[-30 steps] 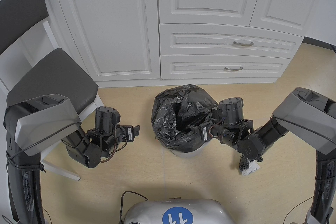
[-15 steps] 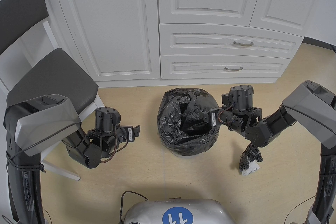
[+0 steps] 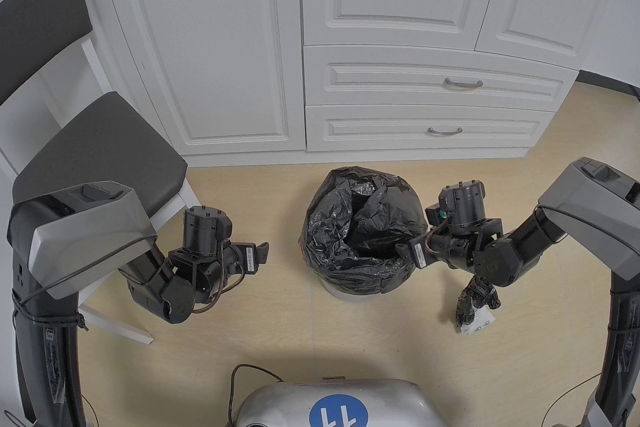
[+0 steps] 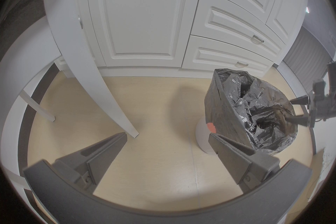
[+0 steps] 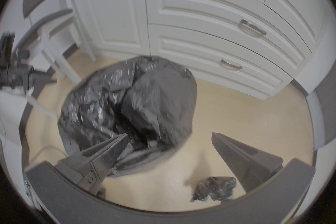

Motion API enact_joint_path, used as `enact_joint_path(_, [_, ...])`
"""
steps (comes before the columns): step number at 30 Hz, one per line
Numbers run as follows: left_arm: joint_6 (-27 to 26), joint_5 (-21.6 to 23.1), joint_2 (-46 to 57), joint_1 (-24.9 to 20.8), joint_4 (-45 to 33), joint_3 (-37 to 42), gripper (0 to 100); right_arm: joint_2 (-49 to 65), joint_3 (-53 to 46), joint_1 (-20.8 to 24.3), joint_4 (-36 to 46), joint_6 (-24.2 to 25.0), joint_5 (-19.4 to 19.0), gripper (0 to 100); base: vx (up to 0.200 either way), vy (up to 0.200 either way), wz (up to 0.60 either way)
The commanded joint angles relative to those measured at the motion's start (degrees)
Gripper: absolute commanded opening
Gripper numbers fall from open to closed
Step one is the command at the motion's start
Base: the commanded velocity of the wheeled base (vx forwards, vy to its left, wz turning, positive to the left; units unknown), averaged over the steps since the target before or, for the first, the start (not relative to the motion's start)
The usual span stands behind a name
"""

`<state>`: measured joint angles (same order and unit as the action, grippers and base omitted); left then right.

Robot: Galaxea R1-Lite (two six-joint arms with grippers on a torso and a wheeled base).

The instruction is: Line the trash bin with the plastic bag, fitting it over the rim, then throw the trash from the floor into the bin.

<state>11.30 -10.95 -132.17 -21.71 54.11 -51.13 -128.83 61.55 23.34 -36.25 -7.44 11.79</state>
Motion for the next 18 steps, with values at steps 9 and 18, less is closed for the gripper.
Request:
enact_joint_path(9, [-0.14,-0.04,0.07,-0.35,0.11,0.85,100,5.34,-14.79,-3.04,1.36,-20.07,-3.97,100,0.0,0.0,0.0])
enact_joint_path(18, [-0.05,-0.04,-0.1,-0.79,0.11,1.29,100,-7.75,-7.5,-2.43,-1.98,-17.61,-3.26,100,0.0,0.0,0.0])
